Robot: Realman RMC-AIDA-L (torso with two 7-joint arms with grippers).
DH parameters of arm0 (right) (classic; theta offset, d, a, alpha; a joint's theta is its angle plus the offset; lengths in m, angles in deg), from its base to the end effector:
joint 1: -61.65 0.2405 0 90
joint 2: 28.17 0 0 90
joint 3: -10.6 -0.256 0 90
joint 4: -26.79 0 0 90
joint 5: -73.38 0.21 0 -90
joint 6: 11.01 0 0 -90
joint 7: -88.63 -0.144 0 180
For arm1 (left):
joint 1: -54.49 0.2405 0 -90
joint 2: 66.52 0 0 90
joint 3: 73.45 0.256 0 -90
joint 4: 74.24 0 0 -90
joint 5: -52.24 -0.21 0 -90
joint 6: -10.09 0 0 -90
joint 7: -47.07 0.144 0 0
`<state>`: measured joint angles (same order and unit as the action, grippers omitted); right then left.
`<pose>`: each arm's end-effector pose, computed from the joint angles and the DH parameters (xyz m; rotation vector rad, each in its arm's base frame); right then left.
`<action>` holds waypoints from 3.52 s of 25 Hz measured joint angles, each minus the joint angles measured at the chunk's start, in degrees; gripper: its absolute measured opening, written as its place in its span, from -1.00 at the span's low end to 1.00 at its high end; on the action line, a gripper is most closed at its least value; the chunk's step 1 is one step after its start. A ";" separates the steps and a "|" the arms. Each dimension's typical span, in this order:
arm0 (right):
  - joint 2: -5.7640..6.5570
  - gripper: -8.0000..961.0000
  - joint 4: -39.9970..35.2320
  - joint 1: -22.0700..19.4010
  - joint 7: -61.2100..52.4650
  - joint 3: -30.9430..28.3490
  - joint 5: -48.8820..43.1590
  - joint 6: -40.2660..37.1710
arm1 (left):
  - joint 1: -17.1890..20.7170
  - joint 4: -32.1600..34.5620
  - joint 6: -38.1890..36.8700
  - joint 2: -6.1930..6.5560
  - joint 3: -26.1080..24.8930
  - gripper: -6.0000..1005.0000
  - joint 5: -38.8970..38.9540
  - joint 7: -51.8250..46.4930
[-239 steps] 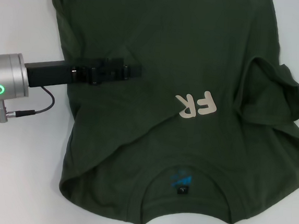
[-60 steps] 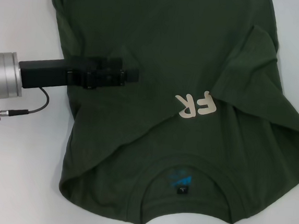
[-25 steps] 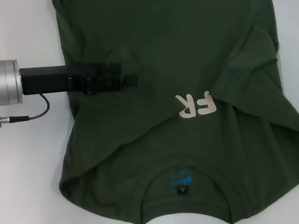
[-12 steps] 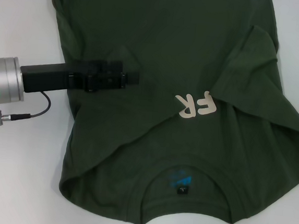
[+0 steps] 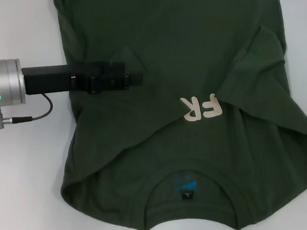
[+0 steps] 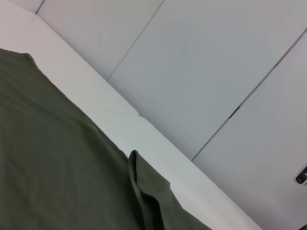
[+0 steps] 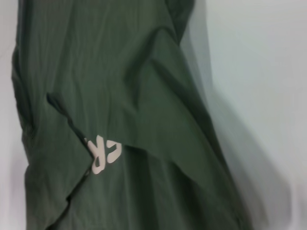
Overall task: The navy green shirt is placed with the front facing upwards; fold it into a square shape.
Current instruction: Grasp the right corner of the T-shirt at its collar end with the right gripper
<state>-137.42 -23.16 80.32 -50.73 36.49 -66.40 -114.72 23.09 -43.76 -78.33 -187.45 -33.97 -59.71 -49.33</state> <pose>0.3743 0.2426 0.1106 -1.9779 2.1372 0.3114 -0.2520 0.3208 -0.0315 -2.6500 -1.1935 -0.9039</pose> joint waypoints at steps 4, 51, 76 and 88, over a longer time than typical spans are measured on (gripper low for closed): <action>-0.49 0.88 -0.42 0.99 0.66 0.15 -0.88 0.41 | -0.15 -0.45 0.20 -0.01 0.19 0.76 -0.04 0.12; -0.93 0.62 1.61 3.80 0.00 3.80 -4.71 3.06 | -0.37 -0.67 0.26 0.00 -0.11 0.76 0.25 -0.01; -1.00 -0.51 1.52 6.01 -1.81 3.77 -10.00 3.62 | -0.41 -0.68 0.35 0.08 -0.10 0.76 0.34 0.03; -1.37 -0.66 1.52 6.27 -1.67 3.82 -12.42 4.84 | -0.41 -0.68 0.36 0.17 -0.11 0.76 0.42 0.14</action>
<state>-138.79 -21.64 86.60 -52.39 40.31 -78.82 -109.88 22.68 -44.44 -77.97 -187.28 -34.08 -59.29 -49.19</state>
